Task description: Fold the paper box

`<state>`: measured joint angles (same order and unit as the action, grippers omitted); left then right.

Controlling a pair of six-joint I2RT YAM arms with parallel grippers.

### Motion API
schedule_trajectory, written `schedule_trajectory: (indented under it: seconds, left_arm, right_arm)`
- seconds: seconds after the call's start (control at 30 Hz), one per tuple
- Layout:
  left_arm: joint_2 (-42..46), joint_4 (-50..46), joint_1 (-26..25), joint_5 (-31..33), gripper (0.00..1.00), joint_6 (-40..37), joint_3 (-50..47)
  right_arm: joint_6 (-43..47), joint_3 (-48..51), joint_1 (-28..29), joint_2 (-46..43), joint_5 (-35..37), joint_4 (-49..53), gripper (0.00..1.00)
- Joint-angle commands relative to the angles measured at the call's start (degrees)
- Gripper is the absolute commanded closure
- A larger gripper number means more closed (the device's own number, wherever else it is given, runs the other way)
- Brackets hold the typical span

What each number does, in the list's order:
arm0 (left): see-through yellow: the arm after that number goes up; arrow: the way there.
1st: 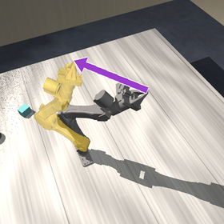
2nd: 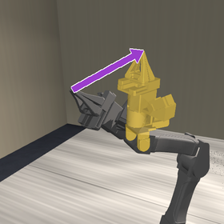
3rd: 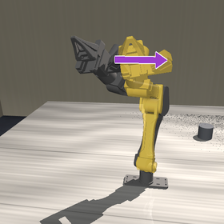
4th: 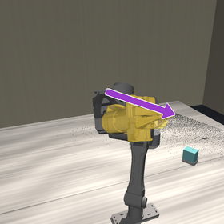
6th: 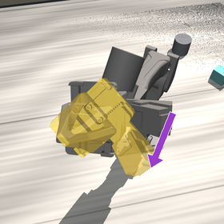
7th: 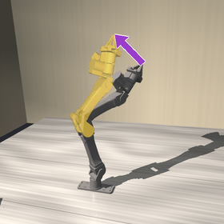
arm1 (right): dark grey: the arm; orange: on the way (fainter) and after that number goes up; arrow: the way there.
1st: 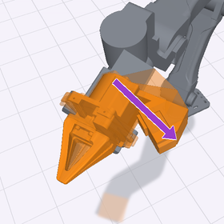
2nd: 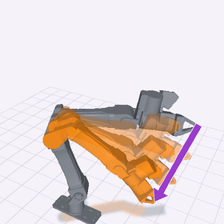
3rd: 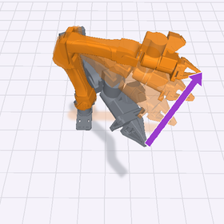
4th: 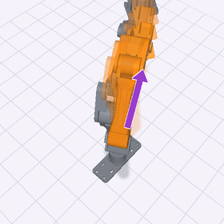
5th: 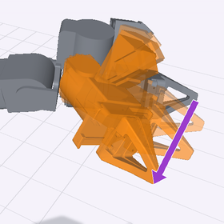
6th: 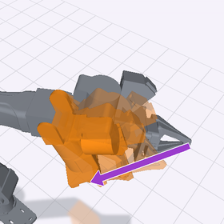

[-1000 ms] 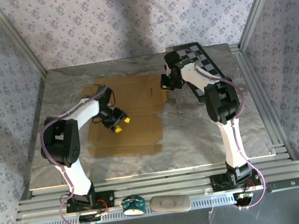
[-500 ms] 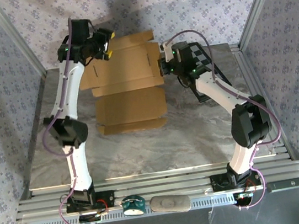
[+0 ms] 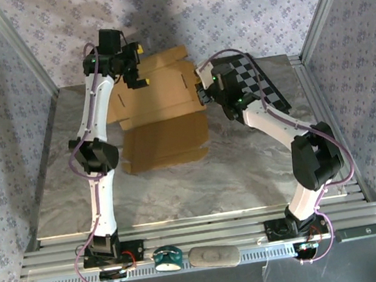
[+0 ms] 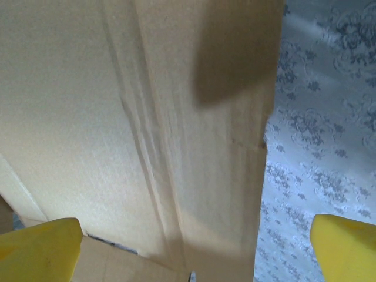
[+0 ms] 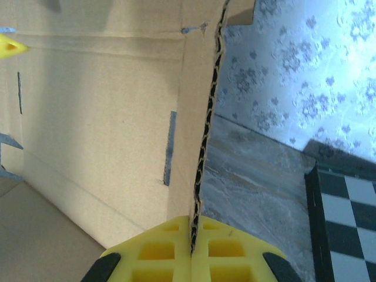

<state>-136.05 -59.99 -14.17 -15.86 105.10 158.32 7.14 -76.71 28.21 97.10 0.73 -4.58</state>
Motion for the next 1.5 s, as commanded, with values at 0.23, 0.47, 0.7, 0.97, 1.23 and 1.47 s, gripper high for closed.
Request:
schedule_trajectory:
  seconds: [0.23, 0.47, 0.7, 0.97, 1.23, 1.47]
  left_arm:
    - [2.89, -0.13, 3.32, -0.25, 0.07, -1.48, -5.21]
    - [4.79, 0.02, 3.63, -1.18, 0.37, -6.33, -10.23]
    - [11.31, 9.72, 3.91, -0.79, 1.00, -9.71, -21.44]
    - [18.85, 25.08, 0.60, 4.84, 1.00, -9.26, -36.77]
    - [22.14, 41.38, -4.37, 11.09, 1.00, -6.27, -48.11]
    - [24.23, 52.34, -7.65, 11.93, 1.00, -5.87, -56.66]
  right_arm:
    - [8.77, 3.21, 3.26, -3.57, 5.05, -4.45, 1.00]
    - [8.19, 3.87, 3.22, -3.76, 6.35, -4.67, 1.00]
    - [3.39, 1.79, 1.81, -4.00, 7.86, 0.41, 0.80]
    - [-31.35, -12.04, 1.81, -9.48, 6.92, 28.12, 0.32]
    - [-78.39, -17.89, 2.82, -9.39, -7.56, 32.42, 0.10]
    - [-98.74, -27.82, 2.90, 2.38, -15.51, 29.97, 0.15]
